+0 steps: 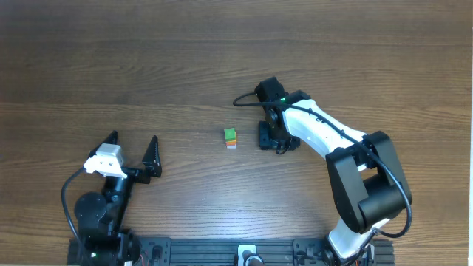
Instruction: Stack Cubes
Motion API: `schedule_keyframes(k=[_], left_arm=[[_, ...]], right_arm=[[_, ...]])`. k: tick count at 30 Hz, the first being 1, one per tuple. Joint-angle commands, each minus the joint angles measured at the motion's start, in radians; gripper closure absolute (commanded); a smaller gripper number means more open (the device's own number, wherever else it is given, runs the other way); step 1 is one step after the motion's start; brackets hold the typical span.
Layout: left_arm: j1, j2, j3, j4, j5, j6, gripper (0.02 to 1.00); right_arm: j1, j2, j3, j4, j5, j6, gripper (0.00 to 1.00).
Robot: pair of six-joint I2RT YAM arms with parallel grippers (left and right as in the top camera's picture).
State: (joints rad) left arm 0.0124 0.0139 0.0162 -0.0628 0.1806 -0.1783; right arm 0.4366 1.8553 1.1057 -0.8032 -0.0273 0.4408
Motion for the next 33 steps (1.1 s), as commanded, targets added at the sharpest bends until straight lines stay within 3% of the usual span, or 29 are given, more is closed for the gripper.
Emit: schedule_keyframes(k=[1, 7, 19, 28, 33], left_arm=[[-0.005, -0.007, -0.010, 0.004, 0.009, 0.014, 0.018], [-0.005, -0.007, -0.010, 0.004, 0.009, 0.014, 0.020], [-0.005, -0.007, -0.010, 0.004, 0.009, 0.014, 0.020], [-0.005, -0.007, -0.010, 0.004, 0.009, 0.014, 0.018], [-0.005, -0.007, -0.010, 0.004, 0.009, 0.014, 0.020]], right_arm=[[0.004, 0.010, -0.010, 0.005, 0.010, 0.001, 0.592], [0.004, 0.010, -0.010, 0.006, 0.009, 0.007, 0.726], [0.004, -0.018, 0.025, -0.025, 0.010, 0.007, 0.814], [0.043, -0.081, 0.300, -0.304, 0.097, 0.008, 0.875], [0.125, -0.081, 0.498, -0.410, 0.110, 0.019, 0.904]])
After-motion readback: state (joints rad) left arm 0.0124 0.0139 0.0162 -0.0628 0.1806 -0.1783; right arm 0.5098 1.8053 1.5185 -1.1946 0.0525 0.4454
